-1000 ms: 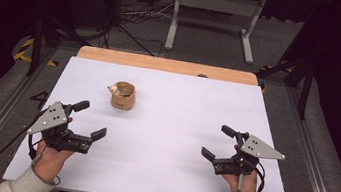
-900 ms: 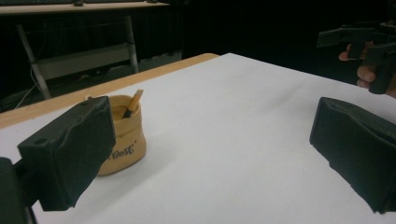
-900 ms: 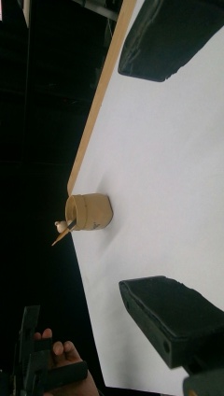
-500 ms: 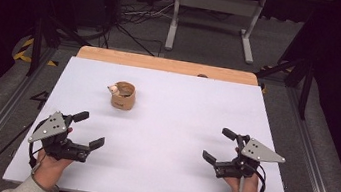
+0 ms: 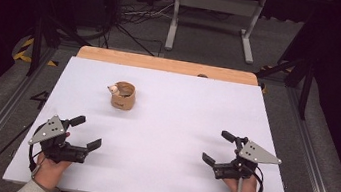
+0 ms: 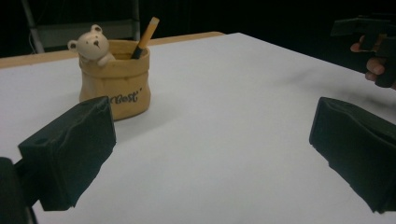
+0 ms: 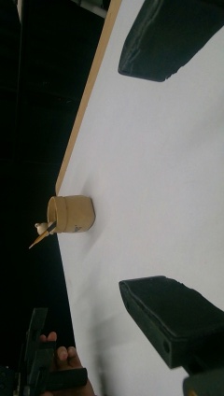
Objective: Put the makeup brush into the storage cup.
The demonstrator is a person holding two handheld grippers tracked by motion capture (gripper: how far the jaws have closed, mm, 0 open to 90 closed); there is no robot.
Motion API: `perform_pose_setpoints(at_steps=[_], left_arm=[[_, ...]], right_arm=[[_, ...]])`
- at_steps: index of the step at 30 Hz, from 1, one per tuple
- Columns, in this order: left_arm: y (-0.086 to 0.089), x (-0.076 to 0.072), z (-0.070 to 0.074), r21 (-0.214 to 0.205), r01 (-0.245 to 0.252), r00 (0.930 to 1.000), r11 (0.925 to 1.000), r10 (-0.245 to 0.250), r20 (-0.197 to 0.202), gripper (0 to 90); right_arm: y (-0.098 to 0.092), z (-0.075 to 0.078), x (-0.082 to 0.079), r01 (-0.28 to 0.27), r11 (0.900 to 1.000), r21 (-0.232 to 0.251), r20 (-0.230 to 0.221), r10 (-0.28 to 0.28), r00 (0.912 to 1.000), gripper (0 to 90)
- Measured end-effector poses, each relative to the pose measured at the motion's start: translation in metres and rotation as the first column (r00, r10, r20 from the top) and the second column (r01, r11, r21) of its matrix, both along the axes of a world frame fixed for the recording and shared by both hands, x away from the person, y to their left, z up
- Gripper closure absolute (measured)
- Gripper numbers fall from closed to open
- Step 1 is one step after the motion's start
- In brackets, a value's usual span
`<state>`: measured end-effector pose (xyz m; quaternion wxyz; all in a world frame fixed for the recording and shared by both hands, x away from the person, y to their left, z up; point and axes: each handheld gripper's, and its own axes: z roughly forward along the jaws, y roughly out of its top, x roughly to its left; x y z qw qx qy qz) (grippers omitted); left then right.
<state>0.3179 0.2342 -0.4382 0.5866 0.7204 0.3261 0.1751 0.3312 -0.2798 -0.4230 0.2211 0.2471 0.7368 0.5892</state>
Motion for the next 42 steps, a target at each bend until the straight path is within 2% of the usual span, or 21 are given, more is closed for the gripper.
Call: perform_pose_setpoints(at_steps=[2,4,5,7,14,15,17,21,26,35,42], left_arm=[[-0.002,0.001,-0.003,0.016,0.005,1.0000,0.9999,-0.005,-0.004,1.2],[-0.005,0.001,-0.005,0.059,0.004,0.9998,0.9982,-0.005,0.018,1.9],[-0.006,0.002,-0.005,0.067,0.009,0.9996,0.9977,-0.011,0.027,2.0],[-0.006,0.003,-0.008,0.071,0.019,0.9997,0.9973,-0.020,0.015,1.9],[-0.005,0.006,-0.012,0.042,0.038,0.9992,0.9984,-0.037,-0.017,1.2],[-0.005,0.007,-0.013,0.028,0.034,0.9989,0.9990,-0.033,-0.032,1.3],[-0.004,0.008,-0.014,0.011,0.034,0.9988,0.9994,-0.033,-0.037,1.2],[-0.006,0.010,-0.020,0.018,0.037,0.9975,0.9992,-0.036,-0.062,1.1],[-0.009,0.009,-0.021,0.005,0.056,0.9973,0.9984,-0.056,-0.048,1.0],[-0.007,0.008,-0.019,-0.011,0.052,0.9984,0.9986,-0.052,0.021,2.0],[-0.008,0.009,-0.020,-0.015,0.063,0.9979,0.9979,-0.062,0.015,1.7]], right_arm=[[0.000,0.000,0.000,0.002,1.0000,0.004,0.004,-0.002,1.0000,0.7],[0.000,-0.001,0.000,0.000,1.0000,0.005,0.010,0.000,0.9999,0.7],[0.000,-0.002,0.000,-0.003,1.0000,0.009,0.017,0.003,0.9998,0.7],[0.000,-0.004,0.002,-0.006,1.0000,0.008,0.020,0.005,0.9998,0.7],[0.001,-0.010,0.004,0.004,1.0000,0.000,0.014,-0.004,0.9999,0.7],[0.001,-0.010,0.004,0.004,1.0000,0.000,0.013,-0.004,0.9999,0.7],[0.002,-0.012,0.004,0.004,1.0000,0.001,0.007,-0.004,1.0000,0.7],[0.001,-0.015,0.006,0.006,0.9999,0.014,-0.010,-0.006,0.9999,0.7],[0.000,-0.016,0.006,0.013,0.9996,0.024,-0.010,-0.013,0.9999,0.7],[0.002,-0.017,0.006,0.011,0.9997,0.022,-0.010,-0.011,0.9999,0.7],[0.002,-0.017,0.006,0.009,0.9997,0.025,-0.011,-0.009,0.9999,0.7]])
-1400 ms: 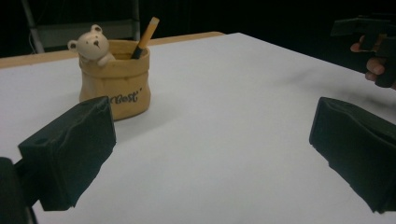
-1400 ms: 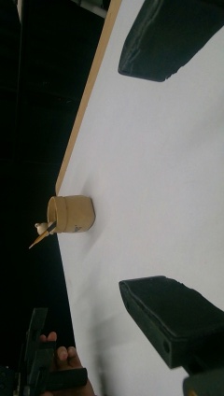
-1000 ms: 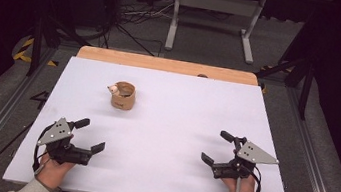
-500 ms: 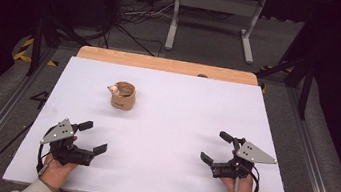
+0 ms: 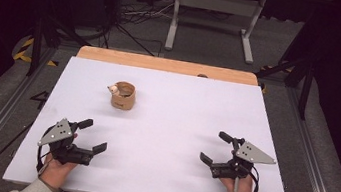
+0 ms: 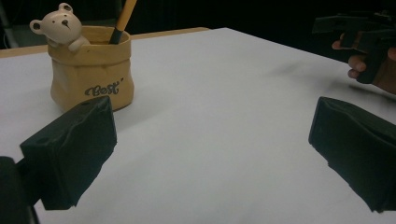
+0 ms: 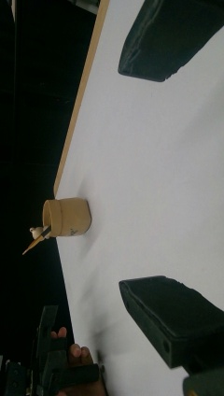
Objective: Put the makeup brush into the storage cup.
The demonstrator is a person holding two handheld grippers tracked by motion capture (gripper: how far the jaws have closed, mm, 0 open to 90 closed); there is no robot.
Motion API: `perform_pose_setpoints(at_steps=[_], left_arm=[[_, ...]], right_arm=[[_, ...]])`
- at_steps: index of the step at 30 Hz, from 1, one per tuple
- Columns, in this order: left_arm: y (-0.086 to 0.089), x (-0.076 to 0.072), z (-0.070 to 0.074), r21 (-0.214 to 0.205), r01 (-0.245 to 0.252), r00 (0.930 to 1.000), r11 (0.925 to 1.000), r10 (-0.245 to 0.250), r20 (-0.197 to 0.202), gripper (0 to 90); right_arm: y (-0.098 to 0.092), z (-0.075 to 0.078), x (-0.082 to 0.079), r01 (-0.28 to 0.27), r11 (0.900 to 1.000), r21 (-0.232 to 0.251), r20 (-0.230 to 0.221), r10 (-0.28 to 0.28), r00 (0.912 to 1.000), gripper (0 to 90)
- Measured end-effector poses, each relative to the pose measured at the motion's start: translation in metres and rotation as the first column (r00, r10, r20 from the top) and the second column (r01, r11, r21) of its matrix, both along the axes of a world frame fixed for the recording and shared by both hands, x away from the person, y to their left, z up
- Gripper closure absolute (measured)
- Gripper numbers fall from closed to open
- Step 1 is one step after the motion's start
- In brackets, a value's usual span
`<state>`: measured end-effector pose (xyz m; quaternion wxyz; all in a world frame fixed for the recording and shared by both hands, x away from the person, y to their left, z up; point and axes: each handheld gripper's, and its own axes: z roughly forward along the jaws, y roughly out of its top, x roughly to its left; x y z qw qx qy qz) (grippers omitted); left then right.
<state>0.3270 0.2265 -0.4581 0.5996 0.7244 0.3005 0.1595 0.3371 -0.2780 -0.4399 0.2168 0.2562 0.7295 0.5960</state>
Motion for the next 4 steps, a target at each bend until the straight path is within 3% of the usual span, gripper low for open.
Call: perform_pose_setpoints(at_steps=[4], left_arm=[[0.0005,0.0001,0.0004,-0.006,0.003,1.0000,1.0000,-0.003,-0.005,1.4]], right_arm=[[0.0001,0.0006,-0.0002,-0.002,1.0000,0.000,0.002,0.002,1.0000,0.7]])
